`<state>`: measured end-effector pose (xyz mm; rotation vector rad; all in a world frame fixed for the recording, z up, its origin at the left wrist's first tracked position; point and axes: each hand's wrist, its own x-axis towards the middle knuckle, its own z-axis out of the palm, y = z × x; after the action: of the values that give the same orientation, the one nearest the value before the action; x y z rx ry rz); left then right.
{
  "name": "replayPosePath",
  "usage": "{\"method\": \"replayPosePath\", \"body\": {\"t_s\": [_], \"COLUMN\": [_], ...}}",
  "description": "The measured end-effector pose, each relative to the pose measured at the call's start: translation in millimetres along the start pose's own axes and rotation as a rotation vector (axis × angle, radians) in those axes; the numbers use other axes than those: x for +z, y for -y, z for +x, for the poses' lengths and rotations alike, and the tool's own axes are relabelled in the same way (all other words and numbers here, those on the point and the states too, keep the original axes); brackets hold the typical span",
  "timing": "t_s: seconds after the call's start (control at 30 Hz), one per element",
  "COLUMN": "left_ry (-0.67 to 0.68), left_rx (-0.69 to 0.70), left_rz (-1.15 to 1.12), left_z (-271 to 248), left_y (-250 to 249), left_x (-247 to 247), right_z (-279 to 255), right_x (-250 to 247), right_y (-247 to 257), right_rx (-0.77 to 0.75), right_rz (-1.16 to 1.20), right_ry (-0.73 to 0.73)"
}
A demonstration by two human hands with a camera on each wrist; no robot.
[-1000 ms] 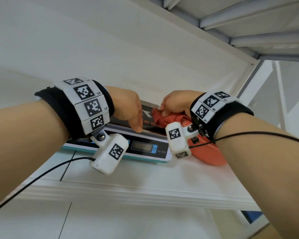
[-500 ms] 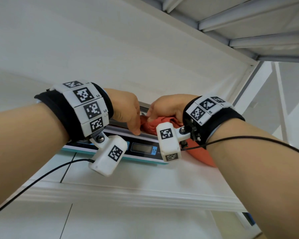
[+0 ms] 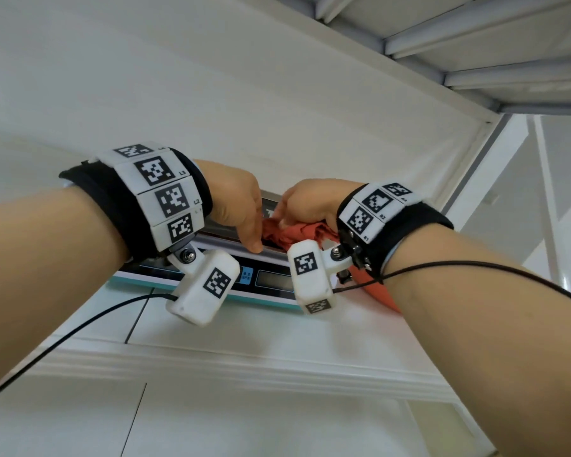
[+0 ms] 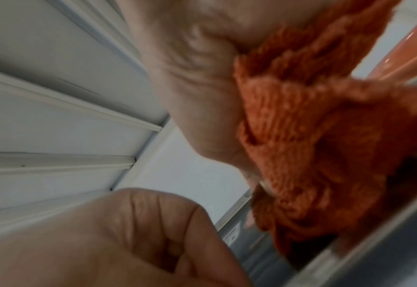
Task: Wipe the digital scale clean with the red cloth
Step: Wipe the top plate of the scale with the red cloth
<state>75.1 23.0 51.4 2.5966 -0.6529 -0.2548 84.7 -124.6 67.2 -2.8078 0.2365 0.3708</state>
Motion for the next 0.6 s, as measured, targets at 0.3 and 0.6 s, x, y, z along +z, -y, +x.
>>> {"method": "replayPosePath", "body": {"t_s": [0.3, 0.6], "left_ry": [0.020, -0.022], "left_rx": [-0.025, -0.041], "left_rz": [-0.059, -0.054], "left_z": [-6.4, -4.8], "left_y": [9.6, 12.8], "left_x": [-3.7, -2.6], "right_z": [0.6, 9.2], "right_x": [-21.4, 6.9], "right_y": [-24.4, 5.2], "right_rx": [0.055, -0.061], "right_rz": [0.103, -0.064], "right_ry": [-0.200, -0.179]}}
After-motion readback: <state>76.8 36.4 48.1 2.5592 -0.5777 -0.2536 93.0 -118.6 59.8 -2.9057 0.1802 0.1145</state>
